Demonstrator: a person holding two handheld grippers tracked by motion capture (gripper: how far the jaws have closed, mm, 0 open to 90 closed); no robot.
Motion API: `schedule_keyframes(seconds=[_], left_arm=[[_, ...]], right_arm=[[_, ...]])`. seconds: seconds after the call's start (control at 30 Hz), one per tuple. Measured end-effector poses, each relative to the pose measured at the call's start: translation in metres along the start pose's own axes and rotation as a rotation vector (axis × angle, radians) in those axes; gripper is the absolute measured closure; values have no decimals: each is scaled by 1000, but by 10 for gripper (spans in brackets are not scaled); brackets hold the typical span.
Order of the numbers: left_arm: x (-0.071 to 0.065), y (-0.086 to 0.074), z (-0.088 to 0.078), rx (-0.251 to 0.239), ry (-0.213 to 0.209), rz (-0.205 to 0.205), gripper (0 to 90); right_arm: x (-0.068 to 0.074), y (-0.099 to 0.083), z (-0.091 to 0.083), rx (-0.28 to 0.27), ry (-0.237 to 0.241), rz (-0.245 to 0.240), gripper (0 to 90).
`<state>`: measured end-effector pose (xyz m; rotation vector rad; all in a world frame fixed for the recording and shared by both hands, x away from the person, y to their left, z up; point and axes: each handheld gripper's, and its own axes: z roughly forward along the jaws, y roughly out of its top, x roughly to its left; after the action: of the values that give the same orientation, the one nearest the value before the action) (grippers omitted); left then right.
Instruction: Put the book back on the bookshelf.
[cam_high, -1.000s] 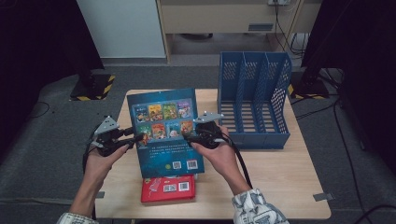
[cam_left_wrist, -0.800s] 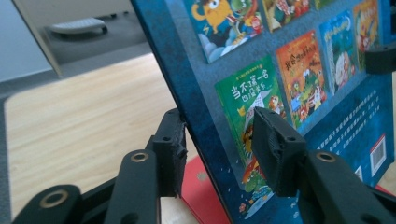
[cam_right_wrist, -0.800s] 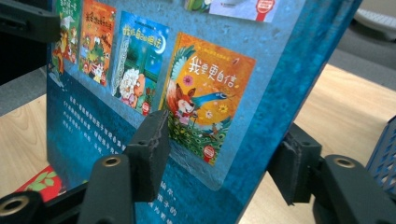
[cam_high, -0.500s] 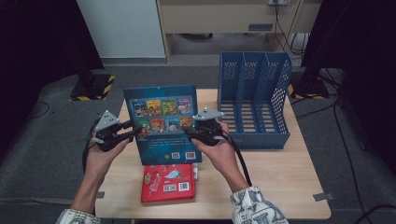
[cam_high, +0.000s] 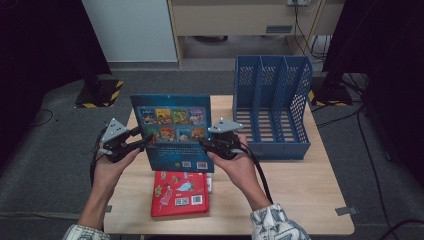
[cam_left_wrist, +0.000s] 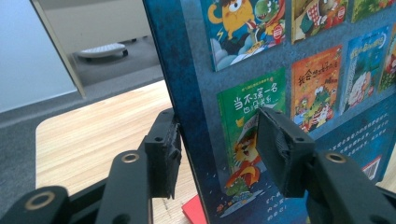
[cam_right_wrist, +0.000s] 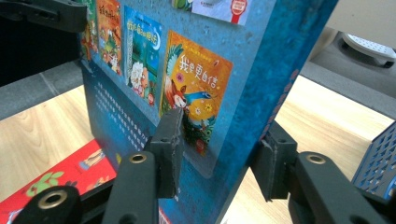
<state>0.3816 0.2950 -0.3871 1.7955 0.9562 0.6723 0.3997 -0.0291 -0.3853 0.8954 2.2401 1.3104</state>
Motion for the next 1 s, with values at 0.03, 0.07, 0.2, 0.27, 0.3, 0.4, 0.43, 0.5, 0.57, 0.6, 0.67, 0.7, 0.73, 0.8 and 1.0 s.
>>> schedule_keyframes(seconds=[0.03,0.07,0.2,0.27,0.3,0.4,0.43,0.5,0.57,0.6,0.67,0.7,0.73,0.8,1.0], left_arm=[[-2,-1,-3,-1,-1,14,488],[-2,-1,-3,-1,-1,14,487],[-2,-3,-9,-3,-22,15,487],[-4,-5,-12,-6,-27,21,484],[-4,-6,-13,-9,-29,20,485],[-7,-10,-16,-29,-40,16,451],[-7,-11,-16,-33,-46,13,437],[-7,-13,-17,-38,-48,12,435],[-7,-14,-18,-45,-56,10,428],[-7,-14,-18,-46,-61,11,417],[-8,-15,-19,-52,-75,10,409],[-9,-15,-19,-53,-76,16,405],[-10,-15,-18,-54,-78,18,405],[-12,-16,-17,-58,-79,18,365],[-15,-27,-10,-33,-82,11,327]], right_arm=[[2,-2,-3,-5,4,-15,587],[2,-2,-3,-5,4,-15,587],[6,-2,-6,-6,9,-34,589],[7,-3,-9,-9,16,-39,592],[8,-3,-10,-10,19,-42,593],[10,-5,-13,-18,32,-46,597],[11,-5,-14,-25,36,-45,596],[12,-6,-15,-25,43,-45,591],[13,-6,-16,-24,55,-52,572],[14,-6,-17,-29,69,-58,566],[16,-5,-17,-42,98,-67,586],[19,-4,-17,-51,116,-79,588],[19,-4,-17,-51,116,-79,588],[29,2,-15,-73,129,-109,576],[33,5,-13,-104,178,-101,614]])
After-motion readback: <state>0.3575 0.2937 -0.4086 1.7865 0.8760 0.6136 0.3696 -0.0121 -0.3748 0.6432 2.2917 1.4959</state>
